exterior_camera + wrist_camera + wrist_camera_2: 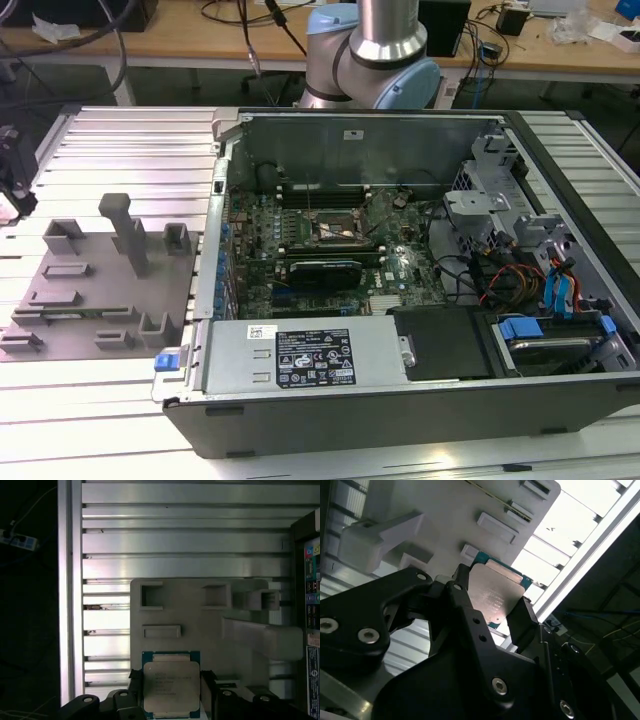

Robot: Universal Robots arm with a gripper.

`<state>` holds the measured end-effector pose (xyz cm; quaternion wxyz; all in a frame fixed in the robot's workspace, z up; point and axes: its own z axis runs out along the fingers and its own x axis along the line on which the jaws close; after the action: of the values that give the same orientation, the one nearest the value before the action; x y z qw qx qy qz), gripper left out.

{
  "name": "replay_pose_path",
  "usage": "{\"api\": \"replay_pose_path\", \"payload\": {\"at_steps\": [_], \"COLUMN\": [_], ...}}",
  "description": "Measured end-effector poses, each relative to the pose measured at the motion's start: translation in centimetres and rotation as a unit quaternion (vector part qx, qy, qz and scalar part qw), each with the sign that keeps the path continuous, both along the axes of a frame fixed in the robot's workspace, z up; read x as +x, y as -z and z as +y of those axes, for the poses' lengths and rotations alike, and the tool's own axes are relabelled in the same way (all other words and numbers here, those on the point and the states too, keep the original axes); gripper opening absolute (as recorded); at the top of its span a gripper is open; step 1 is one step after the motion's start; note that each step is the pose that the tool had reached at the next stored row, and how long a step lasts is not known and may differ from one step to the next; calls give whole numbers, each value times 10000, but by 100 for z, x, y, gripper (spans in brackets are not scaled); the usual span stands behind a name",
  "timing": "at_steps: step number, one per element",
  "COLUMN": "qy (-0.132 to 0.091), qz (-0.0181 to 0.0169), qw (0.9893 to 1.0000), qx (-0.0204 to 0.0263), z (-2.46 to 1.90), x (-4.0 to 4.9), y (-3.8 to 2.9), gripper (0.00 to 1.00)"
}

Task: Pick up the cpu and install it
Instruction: 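Pick up the cpu and move it towards the insertion slot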

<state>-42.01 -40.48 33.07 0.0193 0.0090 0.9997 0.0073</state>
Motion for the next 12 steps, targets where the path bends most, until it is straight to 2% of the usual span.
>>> {"api": "replay_pose_path", "payload": {"at_steps": [4, 7, 9, 12], "qy": [0, 0, 0, 0], "qz": [0, -2, -3, -5], "qw": [10000, 10000, 10000, 10000], "qx": [0, 0, 0, 0], "z": [1, 5, 5, 8], "x": [0, 0, 0, 0], "y": [-84, -260, -314, -434], "gripper": [55, 55, 55, 55]}}
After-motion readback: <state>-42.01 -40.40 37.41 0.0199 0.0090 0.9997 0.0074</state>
